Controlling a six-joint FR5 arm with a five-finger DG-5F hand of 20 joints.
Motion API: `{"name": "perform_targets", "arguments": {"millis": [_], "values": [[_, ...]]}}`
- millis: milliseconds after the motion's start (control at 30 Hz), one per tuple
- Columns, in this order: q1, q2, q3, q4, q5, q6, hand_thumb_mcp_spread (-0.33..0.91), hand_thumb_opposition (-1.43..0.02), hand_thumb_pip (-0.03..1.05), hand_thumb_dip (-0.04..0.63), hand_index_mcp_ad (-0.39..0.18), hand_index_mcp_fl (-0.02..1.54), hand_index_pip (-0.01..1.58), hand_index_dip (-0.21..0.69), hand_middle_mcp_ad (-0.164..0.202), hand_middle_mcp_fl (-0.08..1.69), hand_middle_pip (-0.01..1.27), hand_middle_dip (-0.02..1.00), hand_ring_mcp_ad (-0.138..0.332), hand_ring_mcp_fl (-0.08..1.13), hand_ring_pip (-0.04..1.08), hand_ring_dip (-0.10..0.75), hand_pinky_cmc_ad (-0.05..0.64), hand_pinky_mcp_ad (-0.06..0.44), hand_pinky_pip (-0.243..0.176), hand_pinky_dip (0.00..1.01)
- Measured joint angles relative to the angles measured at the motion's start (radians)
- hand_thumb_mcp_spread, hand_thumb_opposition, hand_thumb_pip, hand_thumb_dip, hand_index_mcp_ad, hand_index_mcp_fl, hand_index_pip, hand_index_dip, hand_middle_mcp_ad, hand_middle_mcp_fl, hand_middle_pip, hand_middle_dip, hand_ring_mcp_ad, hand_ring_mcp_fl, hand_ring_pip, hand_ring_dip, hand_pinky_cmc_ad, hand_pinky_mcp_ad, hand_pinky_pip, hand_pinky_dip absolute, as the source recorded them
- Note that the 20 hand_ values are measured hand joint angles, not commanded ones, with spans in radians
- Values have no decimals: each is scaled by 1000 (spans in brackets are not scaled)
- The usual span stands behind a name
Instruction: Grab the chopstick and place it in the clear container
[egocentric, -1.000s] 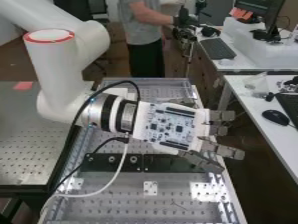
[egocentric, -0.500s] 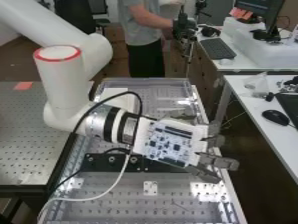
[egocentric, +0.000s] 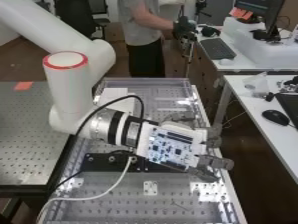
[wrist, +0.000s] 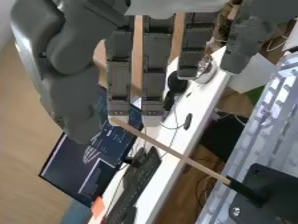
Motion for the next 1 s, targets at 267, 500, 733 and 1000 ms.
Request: {"name": "perform_targets", "arguments": {"millis": [267,500,733,1000], "values": [[-4,-29,16,-9,10,25,405,-789,613,244,-185,510,609,164,-35,750,119,616,87,209,96,258,410,295,-91,202],[-14,-48,28,-12,24,89,443,-801,593,246,-188,539,604,164,-35,773,124,616,87,227,94,253,403,295,-89,190],[-11,-52,18,3,7,196,443,-801,595,262,-202,559,658,164,-35,794,124,616,87,234,96,300,405,297,-82,188],[12,-53,3,22,6,297,443,-801,627,262,-204,586,670,154,-35,789,120,613,87,234,96,300,393,295,-82,178]]}}
